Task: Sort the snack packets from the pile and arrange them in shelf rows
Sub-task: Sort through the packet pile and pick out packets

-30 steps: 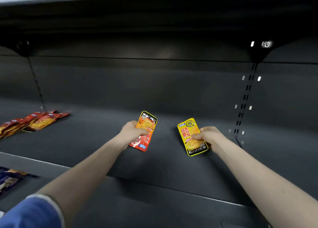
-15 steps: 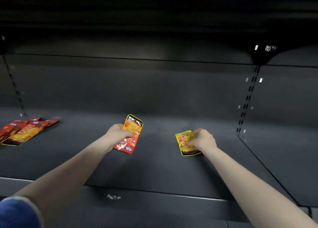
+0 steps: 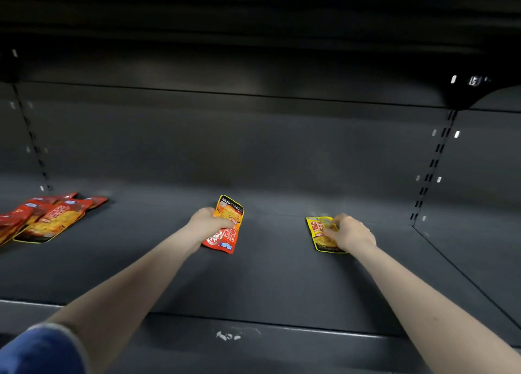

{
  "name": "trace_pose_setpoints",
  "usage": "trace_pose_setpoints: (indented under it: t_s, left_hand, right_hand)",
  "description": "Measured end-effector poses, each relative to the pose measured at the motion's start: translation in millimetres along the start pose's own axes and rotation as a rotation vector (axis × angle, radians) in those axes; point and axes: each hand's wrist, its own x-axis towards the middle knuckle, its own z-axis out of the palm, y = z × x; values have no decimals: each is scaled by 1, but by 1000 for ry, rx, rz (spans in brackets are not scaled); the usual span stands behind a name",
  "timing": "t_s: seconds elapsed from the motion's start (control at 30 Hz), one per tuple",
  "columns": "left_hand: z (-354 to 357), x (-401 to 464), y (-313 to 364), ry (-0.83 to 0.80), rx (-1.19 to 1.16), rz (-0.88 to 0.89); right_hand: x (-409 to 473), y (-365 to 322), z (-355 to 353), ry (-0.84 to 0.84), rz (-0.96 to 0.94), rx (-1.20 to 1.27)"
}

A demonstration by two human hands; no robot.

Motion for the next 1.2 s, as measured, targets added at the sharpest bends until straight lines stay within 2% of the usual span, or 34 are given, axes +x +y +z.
trace_pose_setpoints:
  t_s: [0.17, 0.57, 0.8, 0.9, 1.07, 1.2]
  left_hand:
    - [1, 5, 0, -11, 8, 3]
    - [15, 12, 7, -15, 33, 5]
    - [22, 8, 15, -67, 31, 21]
    - [13, 2, 17, -96, 36, 29]
    - [-15, -7, 12, -101, 51, 53]
    - [-45, -19, 0, -96, 68, 50]
  right_hand:
    - [9, 2, -1, -34, 55, 29]
    - [9, 29, -14, 16, 64, 39]
    - [7, 32, -13, 67, 9, 98]
    - [6, 28, -14, 158, 18, 141]
    - [-3, 6, -13, 281, -94, 208]
    - [-17, -25, 1, 265, -195, 210]
